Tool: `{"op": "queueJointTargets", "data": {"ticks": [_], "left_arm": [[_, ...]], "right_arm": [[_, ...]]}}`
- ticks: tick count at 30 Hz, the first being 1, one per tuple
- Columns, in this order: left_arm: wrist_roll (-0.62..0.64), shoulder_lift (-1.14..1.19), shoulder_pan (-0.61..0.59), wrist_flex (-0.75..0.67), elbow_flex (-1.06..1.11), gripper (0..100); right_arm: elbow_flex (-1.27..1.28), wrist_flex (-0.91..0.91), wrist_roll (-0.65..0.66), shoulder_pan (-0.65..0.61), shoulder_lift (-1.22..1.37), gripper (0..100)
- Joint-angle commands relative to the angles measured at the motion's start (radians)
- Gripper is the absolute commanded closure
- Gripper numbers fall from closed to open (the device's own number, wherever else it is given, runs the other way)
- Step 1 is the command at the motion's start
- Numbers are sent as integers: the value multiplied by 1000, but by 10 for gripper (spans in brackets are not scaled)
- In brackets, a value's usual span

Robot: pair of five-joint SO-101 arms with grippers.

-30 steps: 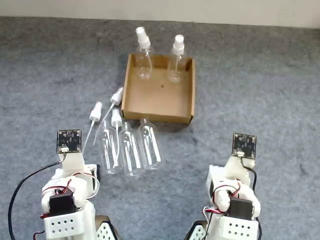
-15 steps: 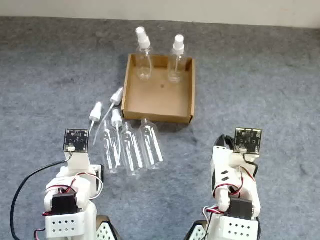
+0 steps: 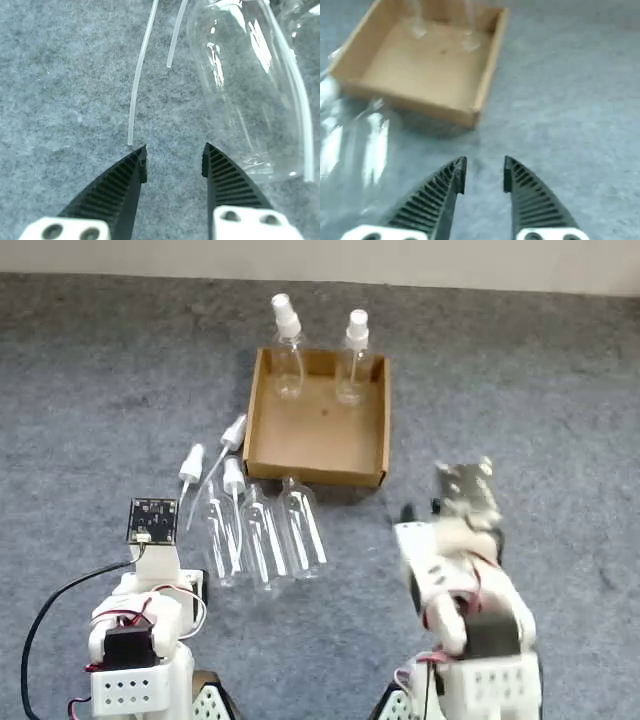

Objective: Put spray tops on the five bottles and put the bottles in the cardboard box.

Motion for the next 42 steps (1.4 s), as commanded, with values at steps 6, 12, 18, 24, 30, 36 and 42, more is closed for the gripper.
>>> {"op": "queueJointTargets", "data": {"ticks": [6,12,18,24,30,36,42], "left_arm": [[5,-7,13,5,19,841],[5,-7,13,5,19,841],[5,-7,12,5,19,842],[5,-7,12,5,19,842],[5,-7,12,5,19,842],[5,-7,12,5,19,842],[5,-5,12,6,19,842]], "right_arm": [[-685,242,-107,-361,892,774],[-1020,262,-184,-443,1236,695],[-1193,292,-198,-486,1419,695],[-1188,289,-241,-479,1514,695],[-1187,291,-247,-479,1583,753],[-1138,289,-245,-466,1662,774],[-987,272,-206,-403,1540,903]]}}
